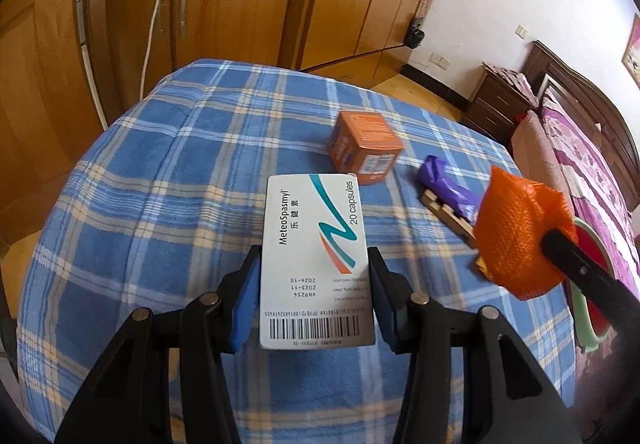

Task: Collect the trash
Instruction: 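Carry the white medicine box and orange mesh bag over the red bucket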

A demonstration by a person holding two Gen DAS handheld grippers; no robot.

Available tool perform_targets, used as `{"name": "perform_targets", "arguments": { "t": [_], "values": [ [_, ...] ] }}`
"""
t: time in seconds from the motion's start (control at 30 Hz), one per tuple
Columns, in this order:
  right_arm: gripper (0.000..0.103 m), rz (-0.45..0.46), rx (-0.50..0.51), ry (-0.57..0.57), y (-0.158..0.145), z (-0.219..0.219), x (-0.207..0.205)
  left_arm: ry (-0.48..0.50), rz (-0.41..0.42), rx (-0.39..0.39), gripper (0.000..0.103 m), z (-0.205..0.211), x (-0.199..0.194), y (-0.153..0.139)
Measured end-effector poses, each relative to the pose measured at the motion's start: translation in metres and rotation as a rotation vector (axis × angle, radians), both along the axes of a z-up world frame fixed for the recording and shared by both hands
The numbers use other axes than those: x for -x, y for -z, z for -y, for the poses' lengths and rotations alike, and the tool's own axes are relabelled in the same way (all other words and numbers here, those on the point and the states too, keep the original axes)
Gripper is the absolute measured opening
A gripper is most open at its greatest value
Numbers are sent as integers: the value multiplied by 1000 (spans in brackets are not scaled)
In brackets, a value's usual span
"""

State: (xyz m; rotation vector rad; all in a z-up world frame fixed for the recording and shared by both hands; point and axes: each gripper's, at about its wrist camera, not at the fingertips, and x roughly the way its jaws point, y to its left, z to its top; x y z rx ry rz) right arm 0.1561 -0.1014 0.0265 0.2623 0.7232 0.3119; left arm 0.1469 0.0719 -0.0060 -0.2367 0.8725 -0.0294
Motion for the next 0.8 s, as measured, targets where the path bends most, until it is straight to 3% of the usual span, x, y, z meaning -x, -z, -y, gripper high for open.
{"name": "perform_targets", "arguments": {
  "t": [0.3, 0.8],
  "values": [
    [6, 72, -11, 104, -18, 36, 43, 51, 30, -4, 51, 24, 14, -14],
    [6, 103, -48, 227, -26, 91, 92, 157, 79, -41, 51, 75, 35, -36]
  ]
}}
